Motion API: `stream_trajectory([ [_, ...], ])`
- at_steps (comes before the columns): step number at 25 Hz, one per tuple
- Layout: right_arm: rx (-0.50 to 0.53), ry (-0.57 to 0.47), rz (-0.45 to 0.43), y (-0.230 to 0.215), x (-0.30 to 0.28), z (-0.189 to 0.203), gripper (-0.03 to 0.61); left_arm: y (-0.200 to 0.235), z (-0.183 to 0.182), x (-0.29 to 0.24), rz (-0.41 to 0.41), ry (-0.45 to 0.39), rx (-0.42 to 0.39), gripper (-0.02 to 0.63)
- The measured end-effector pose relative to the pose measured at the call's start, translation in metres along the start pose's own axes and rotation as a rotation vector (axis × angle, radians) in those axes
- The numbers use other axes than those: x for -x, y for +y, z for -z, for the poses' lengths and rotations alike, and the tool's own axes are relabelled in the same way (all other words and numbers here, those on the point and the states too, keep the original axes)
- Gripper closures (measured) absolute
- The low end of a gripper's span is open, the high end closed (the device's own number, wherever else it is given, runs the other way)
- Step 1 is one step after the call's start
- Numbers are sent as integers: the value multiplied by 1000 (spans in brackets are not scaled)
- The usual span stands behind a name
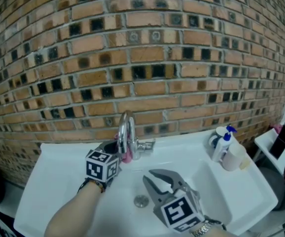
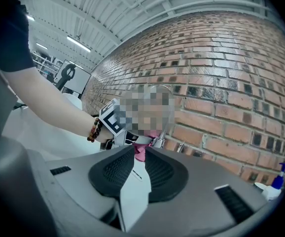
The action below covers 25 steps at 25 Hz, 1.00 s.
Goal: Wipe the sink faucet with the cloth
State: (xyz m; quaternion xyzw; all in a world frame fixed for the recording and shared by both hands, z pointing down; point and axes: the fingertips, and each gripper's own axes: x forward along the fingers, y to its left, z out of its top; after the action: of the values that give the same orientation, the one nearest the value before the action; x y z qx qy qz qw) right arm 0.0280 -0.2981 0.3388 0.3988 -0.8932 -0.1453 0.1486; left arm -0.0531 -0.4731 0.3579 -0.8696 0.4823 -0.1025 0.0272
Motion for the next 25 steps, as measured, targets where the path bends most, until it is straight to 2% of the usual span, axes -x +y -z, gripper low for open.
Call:
stream_trajectory([
  [9, 3, 3, 4, -1, 1, 1, 502, -10, 2, 6, 4, 29, -54, 531],
  [25, -8, 11, 15, -6, -1, 6, 502, -28, 3, 12, 25, 48, -81, 529],
])
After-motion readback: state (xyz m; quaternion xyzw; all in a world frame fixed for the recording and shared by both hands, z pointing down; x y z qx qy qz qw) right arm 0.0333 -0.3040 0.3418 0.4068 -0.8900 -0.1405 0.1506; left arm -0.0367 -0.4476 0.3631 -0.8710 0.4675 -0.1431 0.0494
